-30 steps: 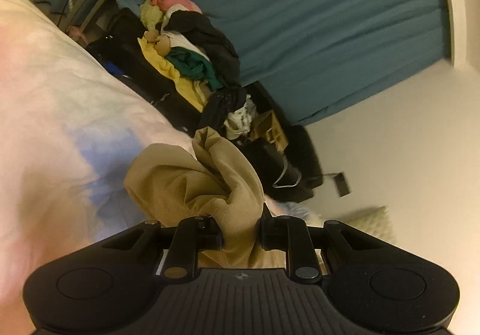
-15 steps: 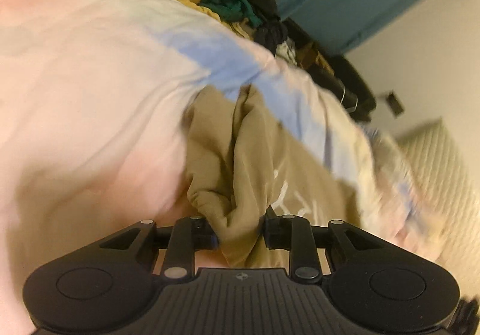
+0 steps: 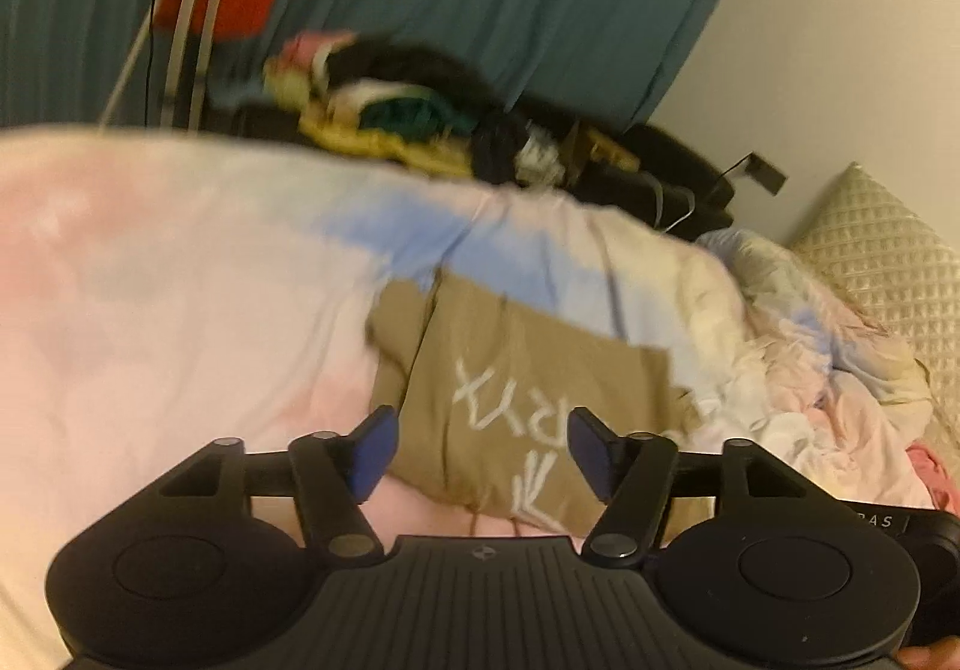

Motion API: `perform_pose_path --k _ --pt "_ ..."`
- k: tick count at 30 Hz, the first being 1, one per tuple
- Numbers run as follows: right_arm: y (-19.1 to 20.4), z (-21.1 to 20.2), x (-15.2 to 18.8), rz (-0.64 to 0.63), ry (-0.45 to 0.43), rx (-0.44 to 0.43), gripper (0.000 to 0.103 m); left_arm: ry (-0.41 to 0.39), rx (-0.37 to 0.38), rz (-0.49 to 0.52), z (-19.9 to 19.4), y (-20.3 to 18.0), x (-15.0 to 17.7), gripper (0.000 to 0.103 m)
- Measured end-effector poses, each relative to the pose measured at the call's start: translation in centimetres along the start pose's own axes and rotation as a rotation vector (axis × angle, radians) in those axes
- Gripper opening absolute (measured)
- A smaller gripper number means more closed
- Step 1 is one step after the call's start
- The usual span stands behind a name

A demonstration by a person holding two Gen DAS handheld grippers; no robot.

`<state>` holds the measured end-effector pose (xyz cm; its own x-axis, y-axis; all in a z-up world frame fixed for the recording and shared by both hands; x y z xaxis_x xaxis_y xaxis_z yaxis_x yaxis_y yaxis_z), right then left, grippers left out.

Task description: Fold clothes

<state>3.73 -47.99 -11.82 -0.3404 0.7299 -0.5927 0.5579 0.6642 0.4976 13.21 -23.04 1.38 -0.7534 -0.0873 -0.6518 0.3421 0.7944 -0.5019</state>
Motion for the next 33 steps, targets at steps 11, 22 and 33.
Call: perform_pose_path --k 11,22,33 --pt "7.0 -13.0 -1.1 -0.172 -0.148 -0.063 0.086 -0.160 0.027 0.150 -15.0 -5.3 -1.2 0.103" --pt "12.6 -21.6 4.0 -0.542 -0.315 -0.016 0.086 -0.272 0.029 0.316 -24.4 -5.8 2.6 0.103" --pt "14.9 -23.2 9.5 -0.685 -0.426 0.009 0.086 -0.357 0.008 0.347 -28.1 -2.3 6.3 0.103"
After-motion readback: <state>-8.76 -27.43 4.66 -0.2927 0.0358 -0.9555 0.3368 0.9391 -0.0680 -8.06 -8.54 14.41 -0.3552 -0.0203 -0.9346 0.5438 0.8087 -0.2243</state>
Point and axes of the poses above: each gripper's, at about its wrist camera, not at the fingertips, and z roughly the way its jaws point, y to its left, x to its underside, the point moved 6 cm from there along z, roughly the way its jaws point, and after that the axes turned 14 degrees about -z, right-handed, at the moved point
